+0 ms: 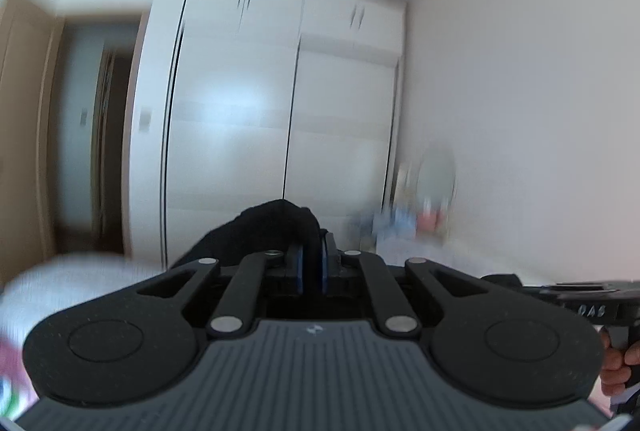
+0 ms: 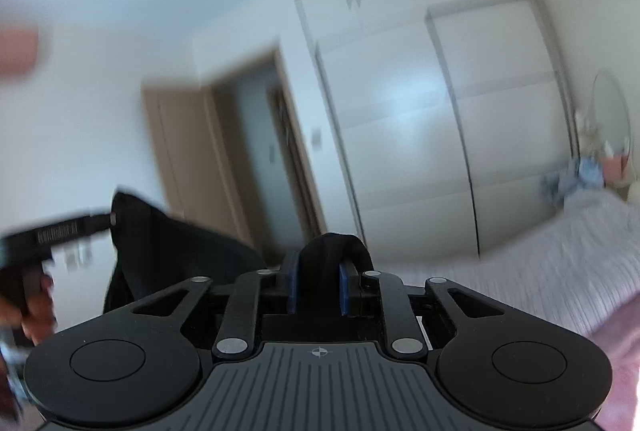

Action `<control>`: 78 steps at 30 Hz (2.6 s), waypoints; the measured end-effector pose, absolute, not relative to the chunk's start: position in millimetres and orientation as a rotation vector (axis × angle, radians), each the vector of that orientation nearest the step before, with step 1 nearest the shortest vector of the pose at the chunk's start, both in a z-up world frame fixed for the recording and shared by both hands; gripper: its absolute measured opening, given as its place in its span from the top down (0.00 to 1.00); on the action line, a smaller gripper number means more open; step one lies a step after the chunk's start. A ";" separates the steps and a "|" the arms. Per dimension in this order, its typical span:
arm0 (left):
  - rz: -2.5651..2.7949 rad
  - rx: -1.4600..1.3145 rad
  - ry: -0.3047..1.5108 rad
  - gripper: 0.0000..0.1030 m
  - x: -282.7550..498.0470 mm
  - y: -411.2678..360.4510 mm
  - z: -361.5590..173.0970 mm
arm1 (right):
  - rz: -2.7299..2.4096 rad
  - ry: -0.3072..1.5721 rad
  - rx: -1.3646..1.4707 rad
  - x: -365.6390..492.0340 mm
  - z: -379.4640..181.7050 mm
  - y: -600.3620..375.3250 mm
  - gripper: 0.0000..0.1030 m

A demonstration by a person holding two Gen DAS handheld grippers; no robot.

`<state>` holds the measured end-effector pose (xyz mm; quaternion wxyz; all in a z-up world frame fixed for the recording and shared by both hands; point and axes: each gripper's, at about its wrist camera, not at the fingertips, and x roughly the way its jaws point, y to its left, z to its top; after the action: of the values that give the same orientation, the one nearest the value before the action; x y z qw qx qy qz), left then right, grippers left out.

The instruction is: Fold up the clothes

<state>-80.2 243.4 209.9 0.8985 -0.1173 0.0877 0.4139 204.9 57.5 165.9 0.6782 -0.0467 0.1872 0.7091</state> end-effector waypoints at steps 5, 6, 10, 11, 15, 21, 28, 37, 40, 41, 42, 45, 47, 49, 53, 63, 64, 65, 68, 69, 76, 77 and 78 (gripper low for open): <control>0.983 -0.479 0.590 0.89 -50.2 244.4 82.5 | 1.459 0.652 -0.468 214.1 77.4 83.0 0.69; 1.006 -0.516 0.637 0.89 -47.4 230.0 58.4 | 1.447 0.664 -0.507 220.5 61.8 77.6 0.68; 1.056 -0.709 0.708 0.90 -43.0 160.0 -19.0 | 1.490 0.713 -0.600 251.2 12.8 37.3 0.68; 1.073 -0.736 0.720 0.89 -39.5 142.7 -29.5 | 1.506 0.714 -0.614 250.4 4.0 24.0 0.68; 1.146 -0.769 0.778 0.87 -20.5 63.2 -63.4 | 1.549 0.689 -0.658 243.5 -28.0 -19.0 0.68; 1.192 -0.753 0.862 0.82 -10.6 -28.3 -87.4 | 1.614 0.681 -0.795 236.6 -74.2 -70.7 0.68; 1.211 -0.703 0.929 0.76 5.3 -70.1 -97.6 | 1.613 0.675 -0.977 206.3 -120.0 -97.6 0.68; 1.235 -0.680 0.920 0.74 -4.3 -68.9 -92.4 | 1.646 0.673 -0.971 190.7 -119.4 -102.0 0.68; 1.226 -0.683 0.919 0.74 -9.4 -59.2 -94.8 | 1.638 0.668 -0.966 187.9 -117.7 -97.1 0.68; 1.219 -0.683 0.922 0.74 -10.6 -54.4 -96.2 | 1.633 0.668 -0.965 186.8 -116.5 -94.8 0.68; 1.212 -0.683 0.924 0.74 -11.7 -49.5 -97.5 | 1.628 0.667 -0.961 185.9 -116.1 -92.5 0.68; 1.185 -0.679 0.932 0.74 -14.9 -33.2 -102.5 | 1.613 0.665 -0.942 182.8 -116.6 -84.4 0.68; 1.156 -0.672 0.939 0.74 -16.8 -18.5 -107.0 | 1.594 0.674 -0.928 180.3 -116.6 -76.2 0.68; 1.126 -0.668 0.945 0.74 -18.6 -3.8 -110.8 | 1.573 0.694 -0.910 176.7 -117.9 -64.8 0.68; 1.078 -0.668 0.936 0.74 -35.0 35.0 -117.9 | 1.530 0.715 -0.845 166.3 -114.5 -39.9 0.68; 0.972 -0.652 0.963 0.74 -86.9 125.6 -141.3 | 1.383 0.749 -0.798 131.5 -117.5 18.9 0.68; 0.957 -0.654 0.965 0.74 -91.6 131.9 -146.8 | 1.366 0.752 -0.804 126.4 -121.7 20.8 0.68; 0.943 -0.655 0.968 0.74 -96.3 138.3 -152.2 | 1.355 0.757 -0.812 121.3 -126.8 23.0 0.68; 0.908 -0.663 0.985 0.74 -106.9 152.4 -173.7 | 1.336 0.769 -0.858 106.2 -146.4 28.5 0.68; 0.901 -0.670 0.991 0.74 -109.7 155.5 -182.2 | 1.330 0.772 -0.882 101.9 -155.4 29.3 0.68; 0.894 -0.758 1.000 0.74 -124.8 165.7 -239.4 | 1.314 0.805 -1.033 85.2 -227.7 34.9 0.68; 0.898 -0.766 0.999 0.74 -125.3 166.1 -246.8 | 1.315 0.807 -1.050 84.3 -238.1 35.5 0.67; 0.903 -0.774 0.999 0.74 -125.6 166.4 -254.0 | 1.319 0.801 -1.070 84.1 -248.4 36.3 0.66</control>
<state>-125.6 166.4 -254.0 0.7133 -0.3493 0.4506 0.4076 84.1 36.3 -248.4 0.5907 -0.4596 0.3443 0.5667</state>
